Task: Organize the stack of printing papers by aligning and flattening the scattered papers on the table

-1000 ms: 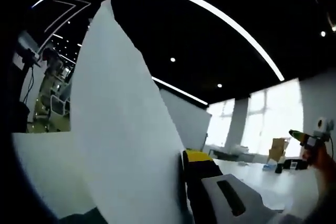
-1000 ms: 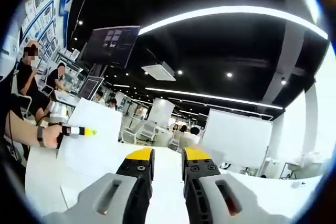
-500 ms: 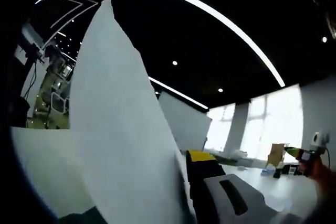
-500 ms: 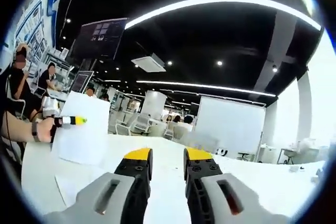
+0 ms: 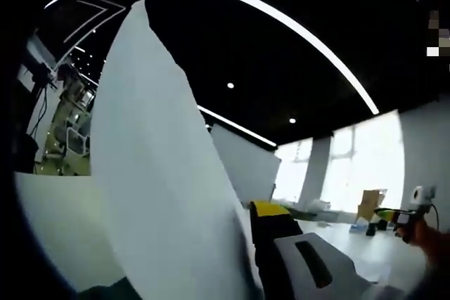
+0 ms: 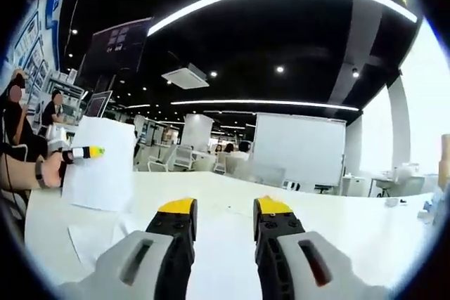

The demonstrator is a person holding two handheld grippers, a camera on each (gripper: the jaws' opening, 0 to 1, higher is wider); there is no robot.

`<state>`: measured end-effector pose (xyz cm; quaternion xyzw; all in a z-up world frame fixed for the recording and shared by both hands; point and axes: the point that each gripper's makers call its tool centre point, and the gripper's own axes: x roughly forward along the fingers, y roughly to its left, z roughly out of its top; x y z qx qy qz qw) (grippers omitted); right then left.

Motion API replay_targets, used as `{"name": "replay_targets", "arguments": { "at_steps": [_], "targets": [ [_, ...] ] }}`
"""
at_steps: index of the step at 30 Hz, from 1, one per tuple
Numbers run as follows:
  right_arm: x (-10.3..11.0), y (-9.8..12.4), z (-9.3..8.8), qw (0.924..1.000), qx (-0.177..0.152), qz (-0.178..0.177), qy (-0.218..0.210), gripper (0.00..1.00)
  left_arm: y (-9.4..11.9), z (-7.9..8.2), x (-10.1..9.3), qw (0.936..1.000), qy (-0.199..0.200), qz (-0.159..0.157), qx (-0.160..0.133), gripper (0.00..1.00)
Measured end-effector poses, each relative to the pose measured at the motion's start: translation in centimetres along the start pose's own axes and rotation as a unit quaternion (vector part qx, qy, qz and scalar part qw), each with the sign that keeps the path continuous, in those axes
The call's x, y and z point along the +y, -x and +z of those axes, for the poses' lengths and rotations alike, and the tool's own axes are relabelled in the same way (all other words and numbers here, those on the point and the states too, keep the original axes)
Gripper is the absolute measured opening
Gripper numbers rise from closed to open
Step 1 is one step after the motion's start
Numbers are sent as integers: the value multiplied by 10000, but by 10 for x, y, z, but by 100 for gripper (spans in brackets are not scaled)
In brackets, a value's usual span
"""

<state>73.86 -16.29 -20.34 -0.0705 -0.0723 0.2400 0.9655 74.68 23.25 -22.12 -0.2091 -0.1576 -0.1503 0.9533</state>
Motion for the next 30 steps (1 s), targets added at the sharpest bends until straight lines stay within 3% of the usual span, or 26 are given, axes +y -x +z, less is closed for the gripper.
{"name": "replay_targets", "arguments": {
  "at_steps": [10,30],
  "targets": [
    [-7,4,-19,9995,91,-99,-290,38,-1,-2,-2,10000,43,-39,43,16],
    [0,14,-11,9989,70,4,-466,66,0,-1,-5,9999,39,-91,37,16]
  ]
}}
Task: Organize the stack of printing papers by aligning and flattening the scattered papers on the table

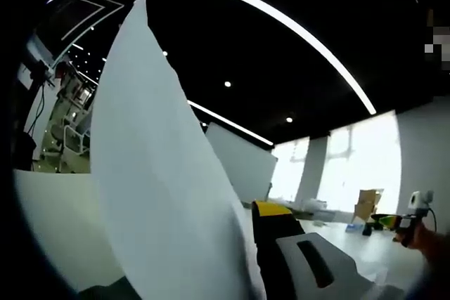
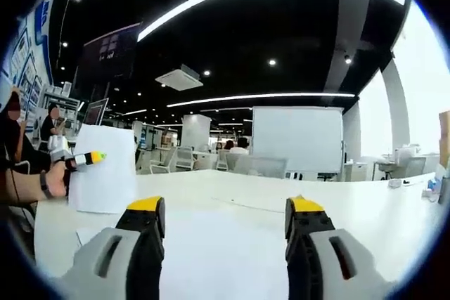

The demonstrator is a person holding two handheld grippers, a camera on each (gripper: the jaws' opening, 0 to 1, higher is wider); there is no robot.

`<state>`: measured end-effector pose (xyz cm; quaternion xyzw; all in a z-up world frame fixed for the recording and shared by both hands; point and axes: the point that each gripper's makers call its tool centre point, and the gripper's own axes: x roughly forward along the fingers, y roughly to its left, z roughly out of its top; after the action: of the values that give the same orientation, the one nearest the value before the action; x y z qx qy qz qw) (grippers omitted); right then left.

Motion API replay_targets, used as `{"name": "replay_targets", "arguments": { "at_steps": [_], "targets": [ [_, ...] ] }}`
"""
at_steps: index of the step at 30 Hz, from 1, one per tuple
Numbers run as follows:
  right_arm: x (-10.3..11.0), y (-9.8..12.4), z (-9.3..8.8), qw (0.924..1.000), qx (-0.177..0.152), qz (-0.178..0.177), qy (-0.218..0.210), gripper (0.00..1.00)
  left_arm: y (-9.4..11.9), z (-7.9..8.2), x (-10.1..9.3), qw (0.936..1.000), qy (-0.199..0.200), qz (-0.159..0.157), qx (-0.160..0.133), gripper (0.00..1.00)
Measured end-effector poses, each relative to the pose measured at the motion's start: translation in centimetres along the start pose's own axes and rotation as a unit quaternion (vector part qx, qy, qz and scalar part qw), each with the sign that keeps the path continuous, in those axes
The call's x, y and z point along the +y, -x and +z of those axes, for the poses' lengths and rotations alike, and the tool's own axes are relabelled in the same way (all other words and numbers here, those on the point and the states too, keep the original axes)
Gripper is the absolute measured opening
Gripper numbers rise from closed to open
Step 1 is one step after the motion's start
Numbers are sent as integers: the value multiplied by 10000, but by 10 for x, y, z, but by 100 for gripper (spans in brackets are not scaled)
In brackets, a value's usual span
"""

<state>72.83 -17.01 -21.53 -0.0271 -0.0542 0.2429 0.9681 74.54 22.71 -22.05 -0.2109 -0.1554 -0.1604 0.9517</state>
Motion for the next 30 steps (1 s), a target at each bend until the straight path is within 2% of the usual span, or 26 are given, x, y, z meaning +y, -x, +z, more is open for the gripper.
{"name": "replay_targets", "arguments": {
  "at_steps": [7,20,30],
  "targets": [
    [4,1,-1,10000,24,70,-28,76,0,-1,-2,10000,-60,-25,18,16],
    [8,-1,-2,9998,-3,127,-128,89,0,-1,-3,9999,-143,-27,20,17],
    [5,-2,-11,9998,95,106,-154,90,0,-1,-2,9999,-159,17,34,20]
  ]
}}
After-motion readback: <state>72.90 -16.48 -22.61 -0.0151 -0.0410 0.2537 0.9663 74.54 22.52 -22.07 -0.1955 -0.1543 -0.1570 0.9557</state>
